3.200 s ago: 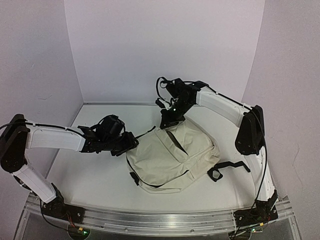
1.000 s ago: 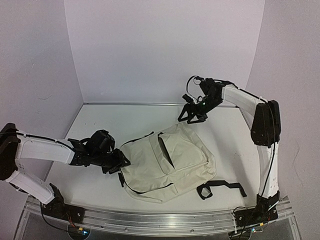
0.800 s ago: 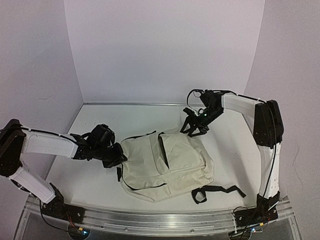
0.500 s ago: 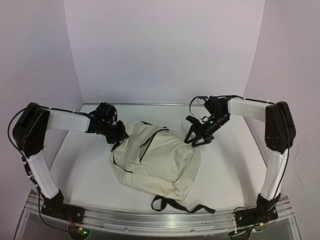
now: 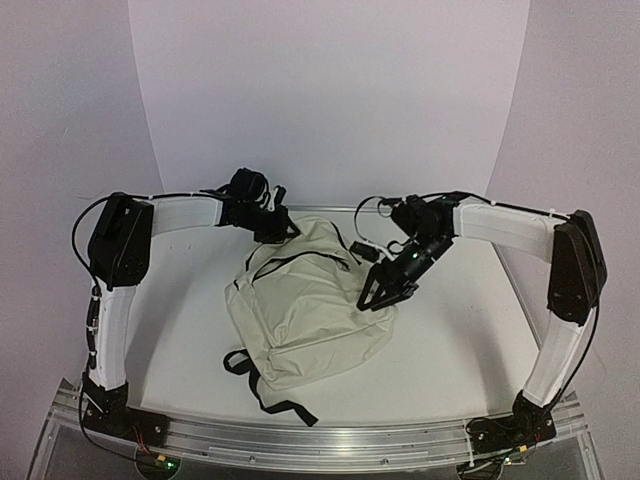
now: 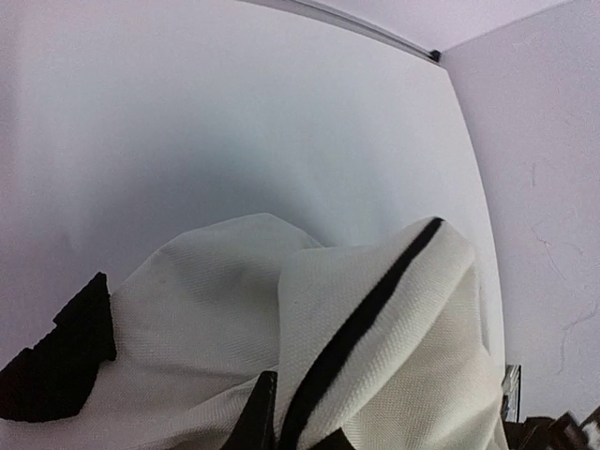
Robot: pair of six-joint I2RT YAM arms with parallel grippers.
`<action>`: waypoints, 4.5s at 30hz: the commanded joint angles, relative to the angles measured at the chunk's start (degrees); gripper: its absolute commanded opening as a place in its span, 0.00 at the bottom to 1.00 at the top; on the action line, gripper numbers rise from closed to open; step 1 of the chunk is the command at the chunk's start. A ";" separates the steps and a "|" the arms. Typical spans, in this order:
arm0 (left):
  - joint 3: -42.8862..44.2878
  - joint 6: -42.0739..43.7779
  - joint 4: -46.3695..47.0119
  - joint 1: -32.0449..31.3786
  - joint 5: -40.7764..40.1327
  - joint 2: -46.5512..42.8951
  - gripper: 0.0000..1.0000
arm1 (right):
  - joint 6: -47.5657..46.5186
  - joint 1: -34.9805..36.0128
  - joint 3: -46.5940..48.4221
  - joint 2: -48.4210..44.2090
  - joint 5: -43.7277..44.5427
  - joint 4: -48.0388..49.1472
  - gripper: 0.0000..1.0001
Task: Pack the student bag
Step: Adjust the student bag at the center of the board, then zip the student bag at the center of the board.
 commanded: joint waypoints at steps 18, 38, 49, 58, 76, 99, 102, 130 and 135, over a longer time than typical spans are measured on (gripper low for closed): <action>14.58 13.52 -1.25 -7.67 18.26 -0.48 0.06 | 3.09 -11.42 12.35 6.93 4.10 7.87 0.85; 24.25 11.91 -2.38 -9.17 24.92 0.17 0.06 | 3.84 -6.29 12.63 2.24 -1.11 8.25 0.55; 29.41 2.16 -1.94 -2.37 16.80 3.35 0.24 | 12.08 -5.38 13.97 -5.30 1.36 11.01 0.00; 19.30 7.24 -10.42 -1.73 -2.96 -10.70 0.65 | 24.90 -7.10 10.03 -10.67 2.73 24.28 0.00; -5.17 43.36 -22.54 -35.00 -27.64 -31.99 0.66 | 32.63 -6.67 4.53 -10.89 0.37 31.79 0.00; -11.80 73.85 -7.68 -44.99 -45.09 -28.22 0.36 | 33.12 -5.14 2.23 -14.42 0.57 32.62 0.00; -11.25 74.47 -7.65 -44.98 -45.43 -27.14 0.35 | 33.23 -5.06 2.25 -14.62 0.46 32.72 0.00; -9.17 78.56 -4.39 -44.89 -52.39 -22.16 0.18 | 33.54 -4.06 2.42 -14.30 -0.08 33.29 0.00; -10.44 76.23 -2.57 -44.89 -52.84 -23.98 0.05 | 32.74 -4.05 2.50 -14.42 0.46 33.21 0.00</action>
